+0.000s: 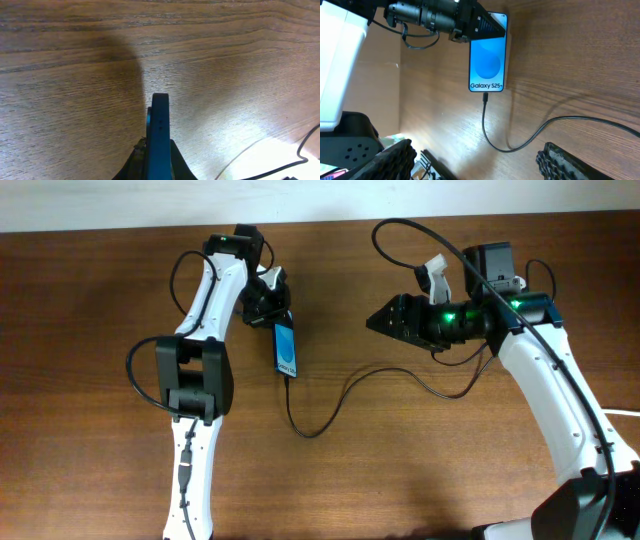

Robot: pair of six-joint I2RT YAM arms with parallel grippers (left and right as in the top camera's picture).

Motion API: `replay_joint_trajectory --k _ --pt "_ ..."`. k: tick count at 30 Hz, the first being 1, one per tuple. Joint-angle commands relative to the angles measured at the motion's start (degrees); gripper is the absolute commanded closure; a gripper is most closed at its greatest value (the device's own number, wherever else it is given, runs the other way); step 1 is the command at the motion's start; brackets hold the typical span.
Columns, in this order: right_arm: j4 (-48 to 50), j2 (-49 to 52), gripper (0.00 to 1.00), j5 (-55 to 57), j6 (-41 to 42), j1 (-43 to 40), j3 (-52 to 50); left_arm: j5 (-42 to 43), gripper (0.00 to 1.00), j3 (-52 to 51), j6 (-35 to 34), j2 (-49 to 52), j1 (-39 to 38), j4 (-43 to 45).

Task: Plug charger to phone and switch on socket
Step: 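Lower the phone with the left gripper and lay it flat on the table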

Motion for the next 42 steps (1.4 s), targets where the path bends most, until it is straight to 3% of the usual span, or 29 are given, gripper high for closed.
replay_joint_trajectory --k 1,6,11,14,16,22,27,29,33,39,42 --pt "0.0 -1.2 0.17 0.7 -0.9 -0.3 0.2 -0.1 1.0 0.2 -0.6 1.1 0.1 -0.1" --pt "0.0 -1.2 0.16 0.7 -0.9 -0.3 0.2 -0.5 0.98 -0.2 -0.6 1.4 0.1 -1.0" --pt "0.0 -1.2 0.16 0.7 -0.9 -0.3 0.2 -1.6 0.86 -0.4 -0.5 1.4 0.1 -1.6" --pt "0.0 -1.2 0.16 0.7 -0.9 -0.3 0.2 -1.6 0.75 -0.4 -0.6 1.4 0.1 -1.7" --pt "-0.1 -1.2 0.16 0.6 -0.9 -0.3 0.2 -1.6 0.62 -0.4 -0.5 1.4 0.1 -1.7" --pt "0.0 -1.2 0.17 0.5 -0.8 -0.3 0.2 -3.6 0.44 -0.4 -0.6 1.4 0.1 -2.2" --pt "0.0 -1.2 0.16 0.5 -0.9 -0.3 0.2 -7.0 0.41 -0.4 -0.6 1.4 0.1 -3.1" --pt "0.0 -1.2 0.16 0.5 -0.8 -0.3 0.2 -8.3 0.33 -0.4 -0.6 1.4 0.1 -3.2" --pt "0.0 -1.2 0.17 0.5 -0.9 -0.3 0.2 -8.9 0.29 -0.4 -0.6 1.4 0.1 -3.2" --pt "-0.1 -1.2 0.17 0.5 -0.9 -0.3 0.2 -10.3 0.28 -0.4 -0.6 1.4 0.1 -3.1" --pt "0.0 -1.2 0.22 0.5 -0.8 -0.3 0.2 -10.6 0.29 0.2 -0.5 1.2 0.2 -3.5"
